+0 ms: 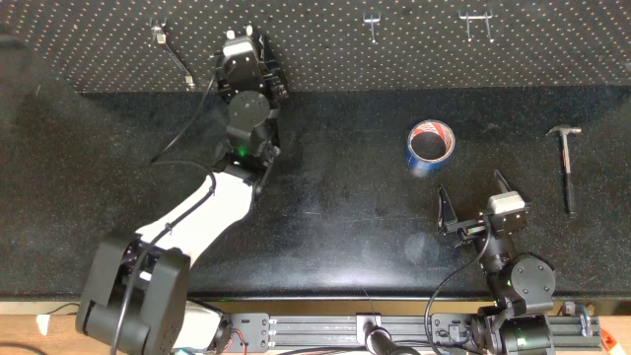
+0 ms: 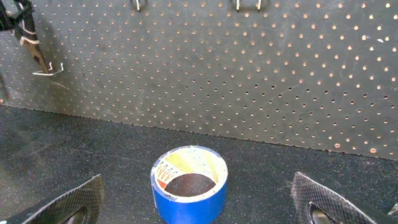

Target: Place Tools Onto Pegboard

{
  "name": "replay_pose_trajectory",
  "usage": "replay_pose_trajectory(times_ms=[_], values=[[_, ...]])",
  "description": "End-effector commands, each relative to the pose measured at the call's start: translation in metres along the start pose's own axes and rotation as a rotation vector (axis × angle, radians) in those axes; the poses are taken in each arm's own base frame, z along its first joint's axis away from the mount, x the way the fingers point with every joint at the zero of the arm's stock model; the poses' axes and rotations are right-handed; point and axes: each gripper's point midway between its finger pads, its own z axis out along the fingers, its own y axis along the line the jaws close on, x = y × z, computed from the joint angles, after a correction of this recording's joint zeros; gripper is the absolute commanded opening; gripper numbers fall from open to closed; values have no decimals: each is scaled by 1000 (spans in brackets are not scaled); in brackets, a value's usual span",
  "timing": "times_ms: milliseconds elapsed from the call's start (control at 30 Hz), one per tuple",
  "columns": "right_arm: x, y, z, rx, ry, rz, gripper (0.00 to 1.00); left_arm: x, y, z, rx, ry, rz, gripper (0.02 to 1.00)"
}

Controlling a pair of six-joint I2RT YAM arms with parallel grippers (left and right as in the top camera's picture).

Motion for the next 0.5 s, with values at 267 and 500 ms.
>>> replay_pose_trajectory(times_ms=[267,500], values=[[1,2,0,-6,-2,14,982,17,0,10,-8,25,42,301],[1,2,0,-6,-2,14,982,17,0,10,-8,25,42,695]])
